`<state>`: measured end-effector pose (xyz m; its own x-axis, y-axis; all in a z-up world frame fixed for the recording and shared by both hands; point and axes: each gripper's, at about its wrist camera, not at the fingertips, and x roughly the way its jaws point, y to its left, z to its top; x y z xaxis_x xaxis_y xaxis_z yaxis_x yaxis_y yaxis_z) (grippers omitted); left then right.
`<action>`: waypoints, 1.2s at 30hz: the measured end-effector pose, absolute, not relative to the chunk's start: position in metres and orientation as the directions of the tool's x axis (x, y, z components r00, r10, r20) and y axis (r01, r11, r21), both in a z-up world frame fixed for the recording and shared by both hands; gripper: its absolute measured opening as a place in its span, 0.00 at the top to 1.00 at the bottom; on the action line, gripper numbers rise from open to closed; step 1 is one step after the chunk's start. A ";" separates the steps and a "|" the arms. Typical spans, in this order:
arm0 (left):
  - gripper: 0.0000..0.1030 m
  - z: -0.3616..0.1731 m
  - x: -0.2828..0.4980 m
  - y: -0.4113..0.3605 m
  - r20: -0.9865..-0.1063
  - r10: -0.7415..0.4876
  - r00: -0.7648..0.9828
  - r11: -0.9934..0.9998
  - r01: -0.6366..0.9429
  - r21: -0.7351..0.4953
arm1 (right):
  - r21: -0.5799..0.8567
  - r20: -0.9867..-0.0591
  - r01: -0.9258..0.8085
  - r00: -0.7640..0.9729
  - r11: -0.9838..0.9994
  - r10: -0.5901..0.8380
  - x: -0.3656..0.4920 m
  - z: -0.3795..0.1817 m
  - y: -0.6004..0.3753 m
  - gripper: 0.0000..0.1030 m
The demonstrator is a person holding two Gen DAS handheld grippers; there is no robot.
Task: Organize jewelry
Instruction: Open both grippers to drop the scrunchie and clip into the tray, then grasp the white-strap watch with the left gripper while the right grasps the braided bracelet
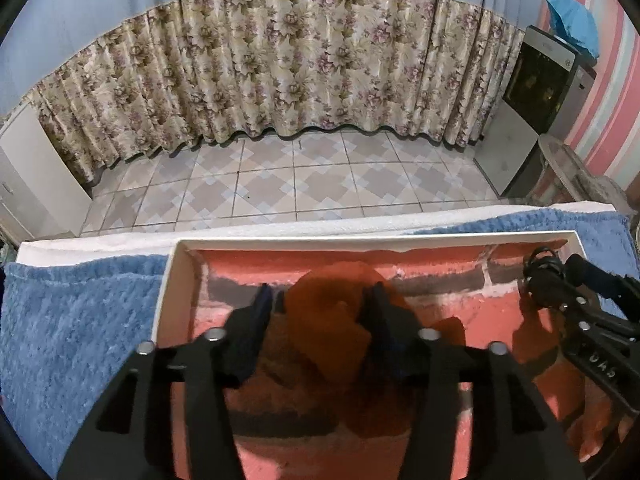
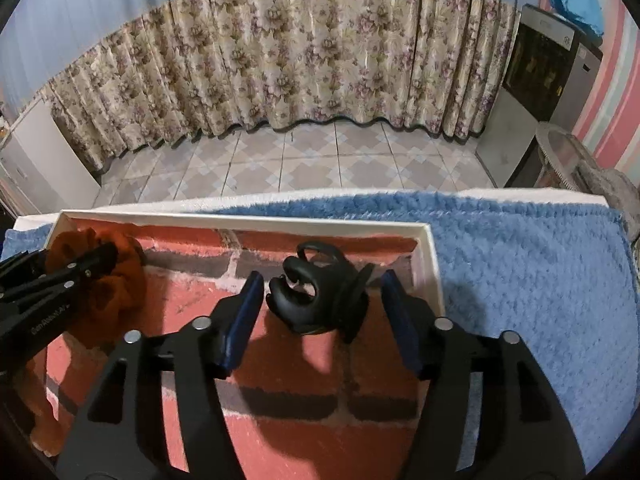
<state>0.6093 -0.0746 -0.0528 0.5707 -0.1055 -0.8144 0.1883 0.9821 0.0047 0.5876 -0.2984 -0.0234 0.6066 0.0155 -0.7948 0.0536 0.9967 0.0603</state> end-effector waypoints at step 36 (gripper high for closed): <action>0.05 0.089 0.230 -0.064 -0.527 -0.098 0.844 0.986 0.156 0.066 | 0.059 -0.549 0.084 0.835 0.995 -0.038 0.215 0.080 -0.359 0.04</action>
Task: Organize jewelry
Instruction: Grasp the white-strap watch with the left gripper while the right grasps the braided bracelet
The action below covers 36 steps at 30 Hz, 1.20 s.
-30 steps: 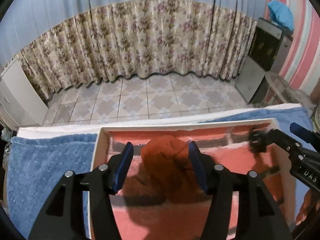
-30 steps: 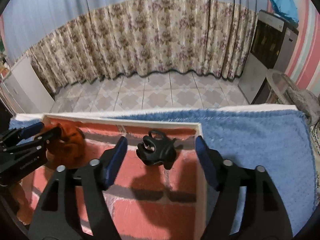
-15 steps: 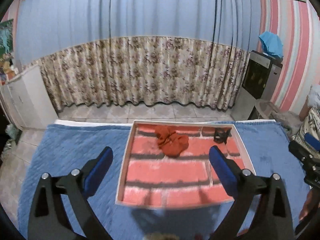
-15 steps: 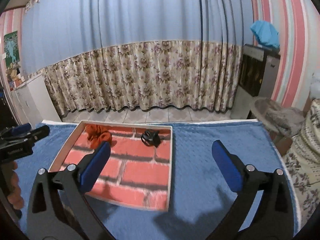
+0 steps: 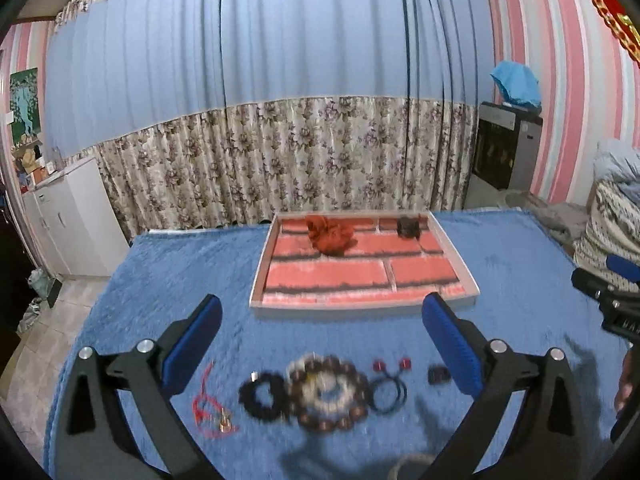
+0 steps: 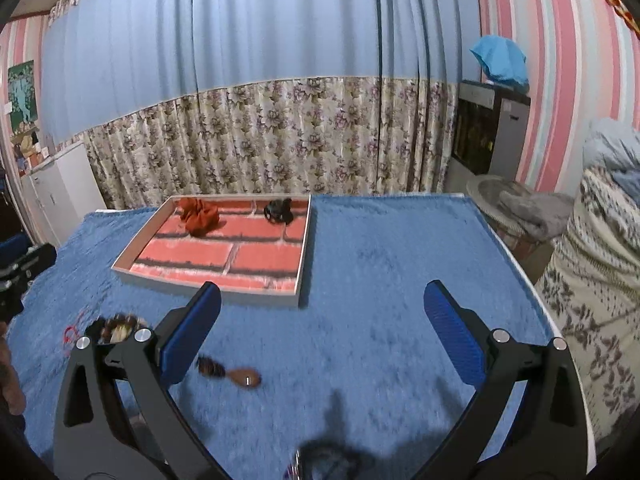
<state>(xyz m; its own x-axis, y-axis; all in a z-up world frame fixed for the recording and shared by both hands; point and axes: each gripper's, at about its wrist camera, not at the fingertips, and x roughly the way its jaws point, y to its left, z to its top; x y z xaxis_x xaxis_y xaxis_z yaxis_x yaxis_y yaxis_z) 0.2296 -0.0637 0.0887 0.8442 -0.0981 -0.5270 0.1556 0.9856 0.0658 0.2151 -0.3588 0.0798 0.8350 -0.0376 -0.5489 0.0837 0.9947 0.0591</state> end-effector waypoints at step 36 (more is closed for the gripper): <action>0.07 -0.046 0.172 -0.075 -0.723 -0.171 0.670 0.973 0.230 -0.016 | 0.020 -0.724 0.077 0.689 0.997 -0.038 0.154 -0.057 -0.334 0.33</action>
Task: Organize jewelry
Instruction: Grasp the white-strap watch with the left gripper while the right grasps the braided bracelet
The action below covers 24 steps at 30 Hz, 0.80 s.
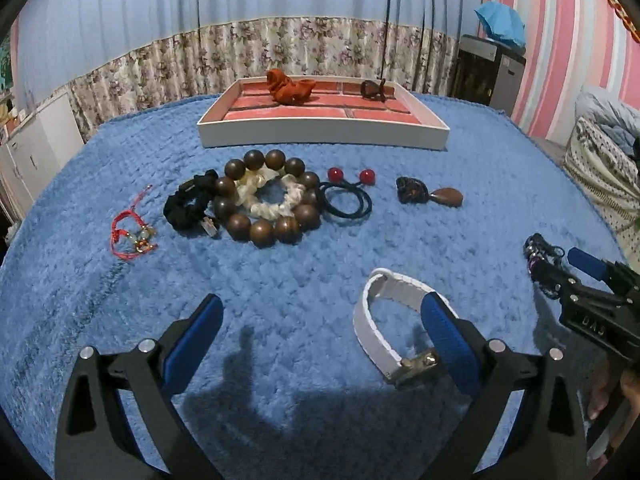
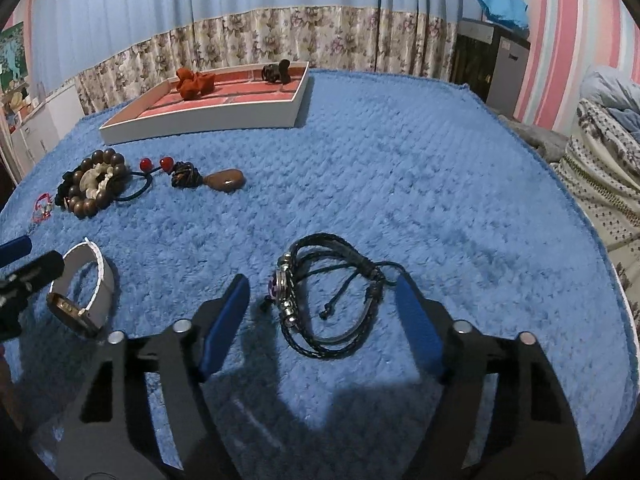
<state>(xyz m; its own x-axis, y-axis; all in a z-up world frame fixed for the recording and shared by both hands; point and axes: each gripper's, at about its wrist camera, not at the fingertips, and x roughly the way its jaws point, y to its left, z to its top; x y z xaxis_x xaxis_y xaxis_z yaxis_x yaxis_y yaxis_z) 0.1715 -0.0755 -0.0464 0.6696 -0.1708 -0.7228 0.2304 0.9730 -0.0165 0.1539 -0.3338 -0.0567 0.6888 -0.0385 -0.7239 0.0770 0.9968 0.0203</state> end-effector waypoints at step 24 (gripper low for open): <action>0.63 -0.058 0.188 -0.084 -0.774 -0.257 0.579 0.947 0.312 -0.081 | 0.050 -0.757 0.047 0.653 0.998 0.008 0.171 -0.066 -0.328 0.67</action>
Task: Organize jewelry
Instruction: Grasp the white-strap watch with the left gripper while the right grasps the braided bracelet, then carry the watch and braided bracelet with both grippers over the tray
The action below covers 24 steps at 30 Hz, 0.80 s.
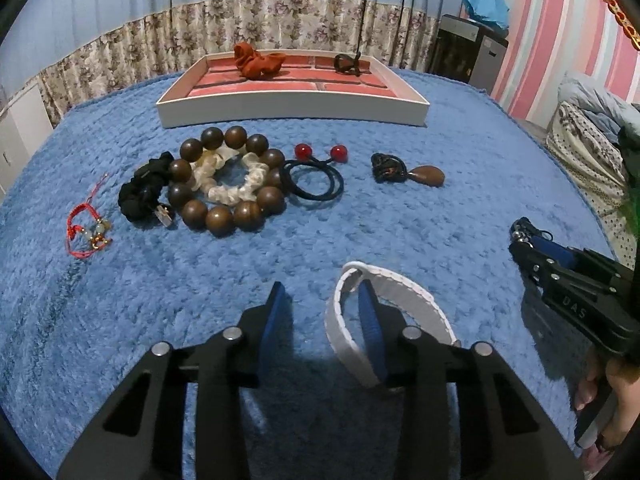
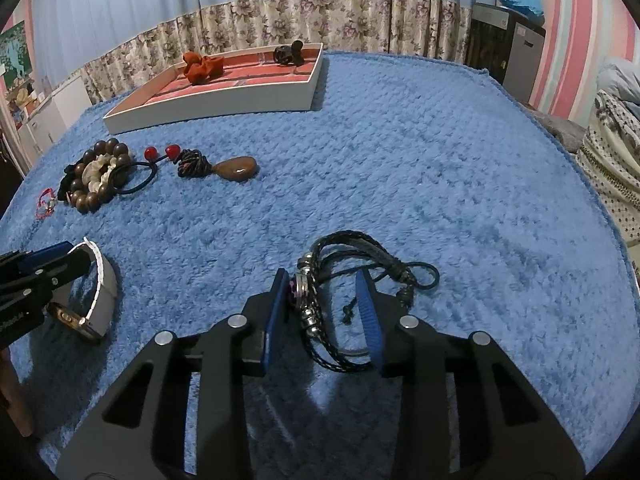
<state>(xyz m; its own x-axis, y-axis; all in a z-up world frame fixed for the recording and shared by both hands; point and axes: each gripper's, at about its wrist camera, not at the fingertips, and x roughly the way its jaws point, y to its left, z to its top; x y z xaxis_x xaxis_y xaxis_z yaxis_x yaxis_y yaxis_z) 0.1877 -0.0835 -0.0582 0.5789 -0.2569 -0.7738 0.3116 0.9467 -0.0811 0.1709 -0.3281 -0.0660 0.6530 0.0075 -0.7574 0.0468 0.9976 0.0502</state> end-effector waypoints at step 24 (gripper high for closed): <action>0.94 -0.063 0.199 -0.088 -0.813 -0.311 0.491 0.919 0.373 -0.127 | 0.088 -0.753 0.033 0.656 0.996 0.045 0.174 -0.065 -0.330 0.84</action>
<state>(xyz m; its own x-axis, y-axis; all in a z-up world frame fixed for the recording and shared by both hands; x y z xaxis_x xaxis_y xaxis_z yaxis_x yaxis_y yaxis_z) 0.1992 -0.0884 -0.0629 0.4913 -0.3113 -0.8135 0.3725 0.9193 -0.1268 0.1736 -0.3305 -0.0652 0.6561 0.0451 -0.7533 0.0327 0.9956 0.0880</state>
